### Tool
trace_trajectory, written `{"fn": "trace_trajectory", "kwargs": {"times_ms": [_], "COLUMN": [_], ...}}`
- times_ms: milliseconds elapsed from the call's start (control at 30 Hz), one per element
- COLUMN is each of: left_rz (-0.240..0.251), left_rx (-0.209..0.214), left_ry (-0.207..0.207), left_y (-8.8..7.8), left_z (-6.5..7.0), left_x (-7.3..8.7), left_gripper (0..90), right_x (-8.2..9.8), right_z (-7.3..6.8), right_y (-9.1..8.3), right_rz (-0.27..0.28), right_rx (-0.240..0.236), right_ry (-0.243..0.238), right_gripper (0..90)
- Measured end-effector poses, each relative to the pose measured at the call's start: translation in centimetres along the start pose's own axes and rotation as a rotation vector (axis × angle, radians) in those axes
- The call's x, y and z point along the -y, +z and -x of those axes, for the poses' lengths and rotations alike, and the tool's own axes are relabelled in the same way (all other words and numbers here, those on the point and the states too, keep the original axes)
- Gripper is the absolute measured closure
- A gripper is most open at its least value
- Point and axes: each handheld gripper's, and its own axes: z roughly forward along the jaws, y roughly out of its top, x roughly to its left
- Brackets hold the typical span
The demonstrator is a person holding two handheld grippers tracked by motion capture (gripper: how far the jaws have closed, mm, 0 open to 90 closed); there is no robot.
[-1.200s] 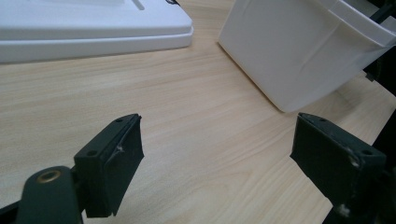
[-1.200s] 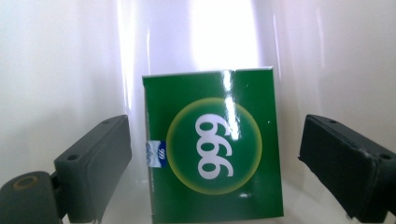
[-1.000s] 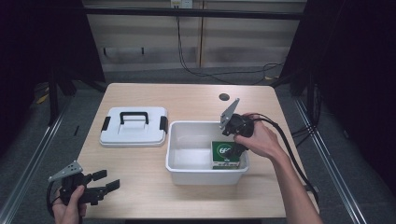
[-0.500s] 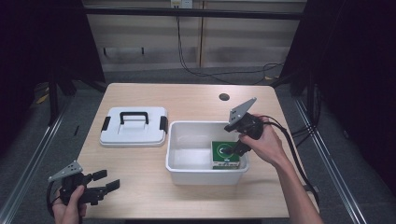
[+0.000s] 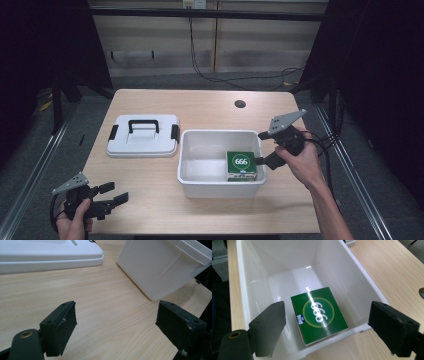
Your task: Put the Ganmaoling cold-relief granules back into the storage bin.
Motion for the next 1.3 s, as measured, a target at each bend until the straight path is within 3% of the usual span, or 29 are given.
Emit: {"fn": "trace_trajectory", "kwargs": {"times_ms": [200,367,533,800,1000,1033,1300], "left_rz": [-0.002,-0.002,-0.004,-0.006,-0.003,-0.002,0.002], "left_rx": [0.0,-0.004,-0.008,-0.008,-0.009,-0.008,-0.006], "left_ry": [-0.001,0.0,0.0,-0.002,-0.004,-0.005,0.002], "left_y": [0.0,0.0,0.1,0.0,0.1,0.1,-0.1], "left_z": [0.0,0.0,0.0,-0.1,-0.2,-0.2,-0.1], "left_x": [0.0,0.0,0.0,0.0,-0.1,-0.1,-0.1], "left_gripper": [16.3,16.3,16.3,16.3,16.3,16.3,16.3], "right_x": [2.1,3.3,5.8,9.1,11.1,11.8,14.4], "right_z": [0.2,0.1,0.2,-0.7,-1.0,-1.0,-1.0], "right_y": [-1.7,-2.4,-3.2,-3.9,-4.1,-3.9,-2.8], "right_rz": [0.038,0.064,0.094,0.112,0.134,0.113,0.093], "right_rx": [0.043,0.069,0.076,0.115,0.115,0.124,0.145], "right_ry": [0.068,0.089,0.154,0.208,0.237,0.251,0.305], "right_gripper": [13.4,13.5,13.9,13.3,13.2,13.1,13.1]}}
